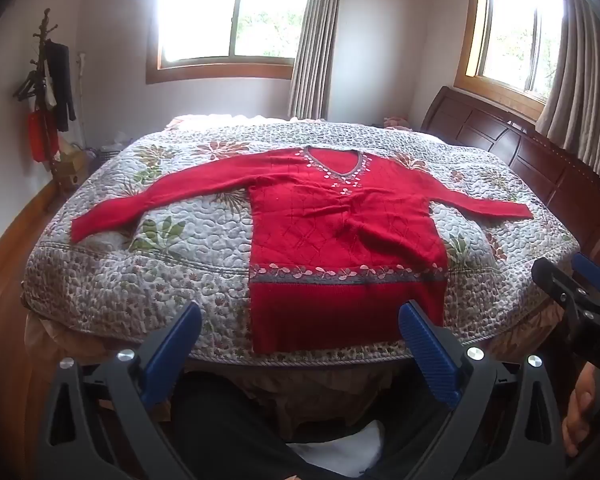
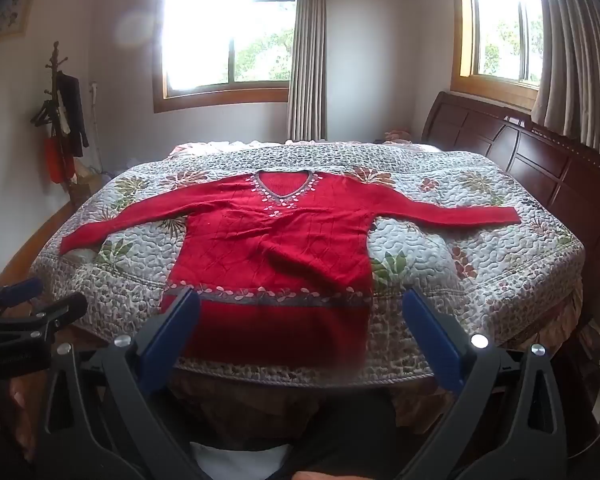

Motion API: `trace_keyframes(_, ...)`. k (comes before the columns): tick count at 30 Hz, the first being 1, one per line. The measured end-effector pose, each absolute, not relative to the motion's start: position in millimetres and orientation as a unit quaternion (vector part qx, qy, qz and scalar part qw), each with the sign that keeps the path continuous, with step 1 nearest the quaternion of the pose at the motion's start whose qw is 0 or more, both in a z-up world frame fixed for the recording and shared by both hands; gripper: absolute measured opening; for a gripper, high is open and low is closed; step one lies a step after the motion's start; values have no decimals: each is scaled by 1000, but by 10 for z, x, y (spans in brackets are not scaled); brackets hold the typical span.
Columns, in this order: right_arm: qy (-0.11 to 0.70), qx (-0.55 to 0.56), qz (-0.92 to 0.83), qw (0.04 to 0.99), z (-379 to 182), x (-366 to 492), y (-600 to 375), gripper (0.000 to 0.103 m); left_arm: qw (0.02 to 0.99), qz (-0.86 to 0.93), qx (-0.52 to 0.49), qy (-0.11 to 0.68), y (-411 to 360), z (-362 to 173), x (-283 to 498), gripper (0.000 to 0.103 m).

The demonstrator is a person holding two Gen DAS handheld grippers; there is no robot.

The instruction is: Fold small clothes

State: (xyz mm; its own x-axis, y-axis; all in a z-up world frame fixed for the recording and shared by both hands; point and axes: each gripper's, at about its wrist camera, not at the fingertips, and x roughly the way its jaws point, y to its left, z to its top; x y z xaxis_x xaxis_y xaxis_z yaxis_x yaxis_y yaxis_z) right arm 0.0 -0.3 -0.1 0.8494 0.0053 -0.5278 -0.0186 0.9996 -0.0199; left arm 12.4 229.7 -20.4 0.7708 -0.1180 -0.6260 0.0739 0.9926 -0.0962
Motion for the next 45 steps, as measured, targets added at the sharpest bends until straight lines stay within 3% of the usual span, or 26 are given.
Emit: trace_keyframes(45,279,-18,5,960,8,15,16,100,940,-51,-35,337,2323,-200,147,99)
